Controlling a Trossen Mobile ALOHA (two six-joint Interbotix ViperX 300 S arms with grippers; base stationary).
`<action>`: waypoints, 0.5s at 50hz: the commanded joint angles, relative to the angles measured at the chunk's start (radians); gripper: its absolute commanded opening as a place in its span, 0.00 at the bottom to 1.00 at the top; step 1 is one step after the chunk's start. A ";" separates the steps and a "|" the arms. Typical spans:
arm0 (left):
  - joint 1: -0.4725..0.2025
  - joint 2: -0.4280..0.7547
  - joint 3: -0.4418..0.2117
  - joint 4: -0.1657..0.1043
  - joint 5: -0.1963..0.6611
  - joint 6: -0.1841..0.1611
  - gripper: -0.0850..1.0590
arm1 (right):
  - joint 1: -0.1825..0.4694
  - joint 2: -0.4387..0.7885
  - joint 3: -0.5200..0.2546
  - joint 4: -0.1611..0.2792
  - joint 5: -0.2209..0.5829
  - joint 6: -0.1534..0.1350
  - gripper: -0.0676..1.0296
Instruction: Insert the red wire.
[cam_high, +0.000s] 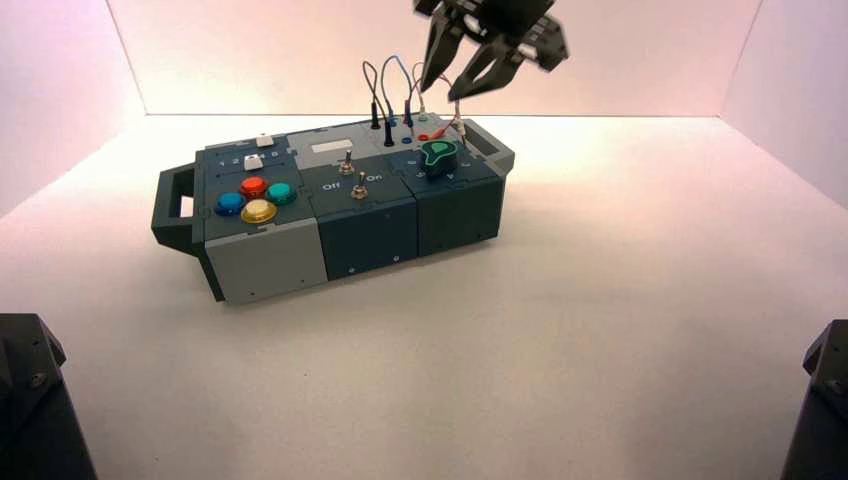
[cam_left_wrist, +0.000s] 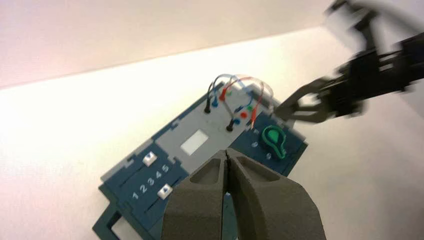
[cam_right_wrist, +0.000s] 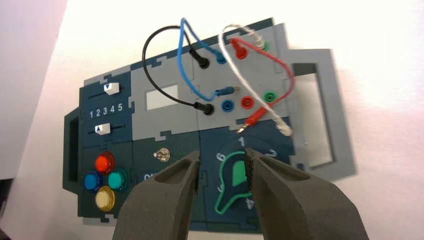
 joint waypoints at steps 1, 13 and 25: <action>-0.006 -0.006 -0.008 -0.003 0.006 0.005 0.05 | 0.006 -0.002 -0.040 0.005 -0.032 0.002 0.50; -0.006 0.012 -0.008 -0.003 0.020 0.005 0.05 | -0.002 0.069 -0.060 0.015 -0.055 0.003 0.50; -0.006 0.038 -0.006 0.006 0.020 0.006 0.05 | -0.018 0.089 -0.052 0.021 -0.091 0.003 0.50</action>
